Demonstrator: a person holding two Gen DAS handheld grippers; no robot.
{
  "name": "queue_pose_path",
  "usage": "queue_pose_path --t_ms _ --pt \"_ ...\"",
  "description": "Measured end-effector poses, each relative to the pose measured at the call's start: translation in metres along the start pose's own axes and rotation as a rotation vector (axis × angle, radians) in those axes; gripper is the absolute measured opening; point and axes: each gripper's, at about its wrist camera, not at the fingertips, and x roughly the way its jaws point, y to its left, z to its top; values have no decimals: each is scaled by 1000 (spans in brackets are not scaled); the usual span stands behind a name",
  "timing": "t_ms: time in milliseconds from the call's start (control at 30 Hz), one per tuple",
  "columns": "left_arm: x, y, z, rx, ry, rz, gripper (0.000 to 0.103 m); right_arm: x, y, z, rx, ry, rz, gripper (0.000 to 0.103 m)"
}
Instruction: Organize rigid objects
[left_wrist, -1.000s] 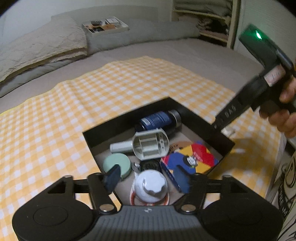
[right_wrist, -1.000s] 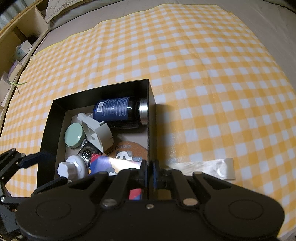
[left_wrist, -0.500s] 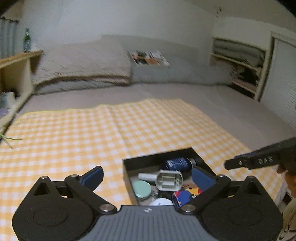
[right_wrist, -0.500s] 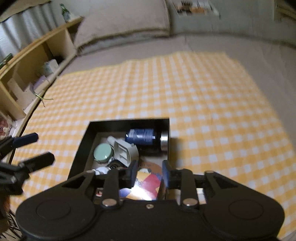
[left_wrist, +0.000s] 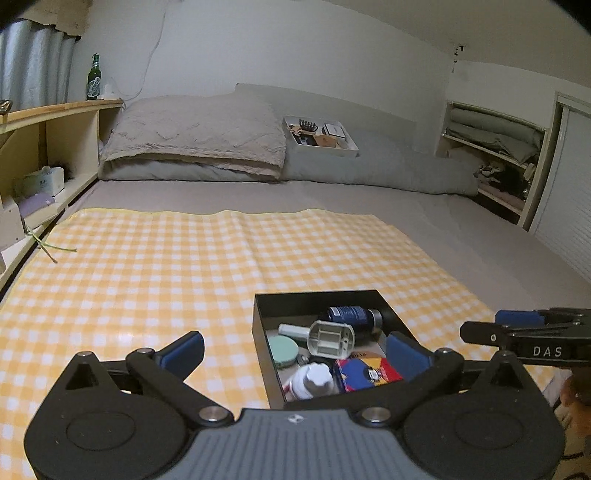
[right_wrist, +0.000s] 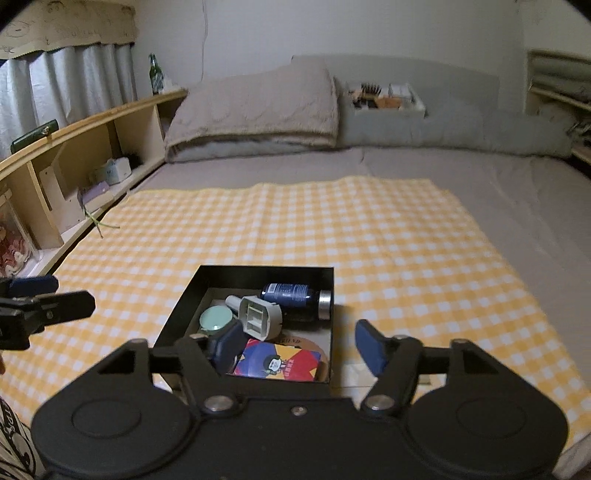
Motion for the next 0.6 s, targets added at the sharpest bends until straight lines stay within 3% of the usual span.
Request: queue_pose_path --t_ms 67,167,233,367,600 --pt "-4 -3 -6 8 -4 8 103 -8 1 -7 -8 -23 -17 81" --pt "-10 -7 -14 32 -20 36 103 -15 3 -15 -17 -53 -36 82" --pt "-11 -7 -17 33 -23 47 103 -20 4 -20 -32 -76 -55 93" --pt "-12 -8 -25 35 -20 65 103 -27 5 -28 -34 -117 -58 101" --pt "-17 -11 -33 79 -54 102 103 -33 7 -34 -43 -155 -94 102"
